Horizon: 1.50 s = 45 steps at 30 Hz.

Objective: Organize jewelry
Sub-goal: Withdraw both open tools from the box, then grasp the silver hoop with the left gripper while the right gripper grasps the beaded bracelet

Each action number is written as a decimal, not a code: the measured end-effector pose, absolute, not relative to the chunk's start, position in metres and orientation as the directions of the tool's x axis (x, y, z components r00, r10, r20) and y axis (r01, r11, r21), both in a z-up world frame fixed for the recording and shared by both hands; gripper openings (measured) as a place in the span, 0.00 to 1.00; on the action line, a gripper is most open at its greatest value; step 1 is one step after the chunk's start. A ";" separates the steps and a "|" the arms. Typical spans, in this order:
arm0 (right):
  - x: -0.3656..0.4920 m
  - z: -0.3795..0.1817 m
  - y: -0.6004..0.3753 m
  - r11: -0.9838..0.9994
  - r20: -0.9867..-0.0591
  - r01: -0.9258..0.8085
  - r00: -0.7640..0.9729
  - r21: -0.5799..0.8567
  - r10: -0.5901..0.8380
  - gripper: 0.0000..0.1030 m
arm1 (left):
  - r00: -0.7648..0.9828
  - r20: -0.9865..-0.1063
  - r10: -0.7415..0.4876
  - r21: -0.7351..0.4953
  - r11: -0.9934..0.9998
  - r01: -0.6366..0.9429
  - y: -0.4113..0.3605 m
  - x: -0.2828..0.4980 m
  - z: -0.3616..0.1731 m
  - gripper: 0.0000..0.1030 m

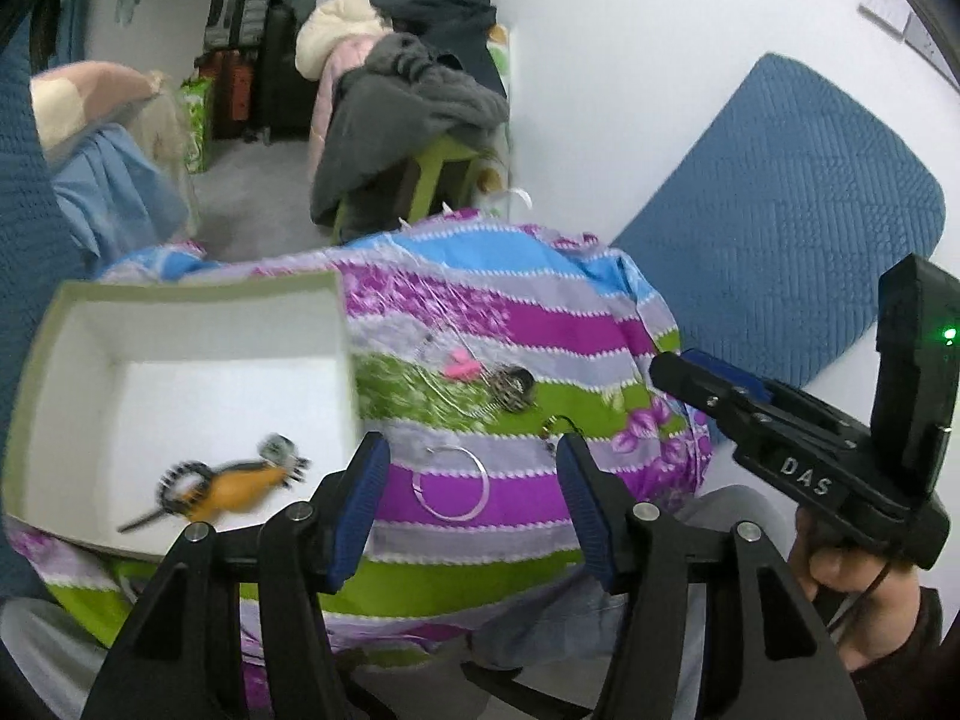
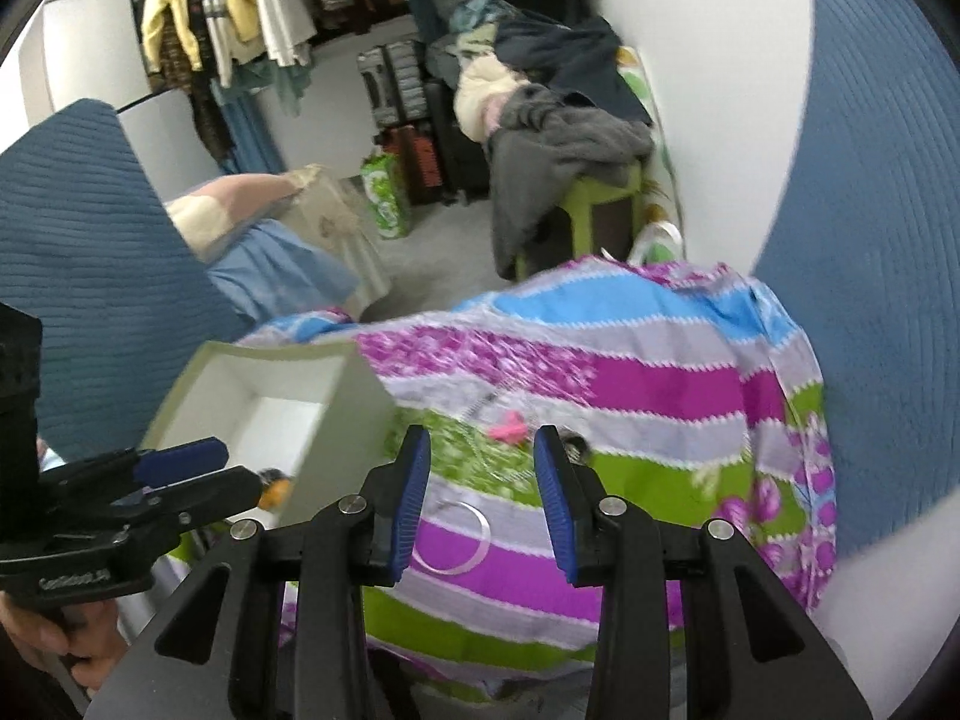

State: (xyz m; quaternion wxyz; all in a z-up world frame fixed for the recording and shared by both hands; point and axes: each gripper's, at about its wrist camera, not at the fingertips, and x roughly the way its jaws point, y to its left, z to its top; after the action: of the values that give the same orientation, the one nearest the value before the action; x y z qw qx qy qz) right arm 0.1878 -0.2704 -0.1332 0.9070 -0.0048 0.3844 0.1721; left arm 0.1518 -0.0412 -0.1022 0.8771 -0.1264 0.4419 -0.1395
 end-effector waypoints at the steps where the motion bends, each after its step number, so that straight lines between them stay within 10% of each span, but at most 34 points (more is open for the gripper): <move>1: 0.189 -0.139 -0.277 0.943 -0.707 -0.309 0.639 0.123 0.302 0.33 | 0.564 -0.743 -0.359 -0.349 0.928 0.131 -0.046 0.152 -0.106 0.57; 9: 0.204 -0.198 -0.308 0.951 -0.772 -0.274 0.570 0.144 0.281 0.29 | 0.492 -0.813 -0.312 -0.286 0.949 0.130 -0.087 0.162 -0.147 0.71; 45: 0.261 -0.290 -0.318 0.947 -0.902 -0.309 0.378 0.090 0.209 0.06 | 0.385 -0.923 -0.003 0.007 1.000 0.025 -0.134 0.214 -0.266 0.65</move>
State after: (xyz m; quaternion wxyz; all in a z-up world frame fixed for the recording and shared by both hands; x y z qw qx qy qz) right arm 0.2612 -0.3180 -0.2900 0.8287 -0.0465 0.5355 0.1562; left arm 0.2139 -0.1342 -0.2663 0.8320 0.0100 0.5547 -0.0084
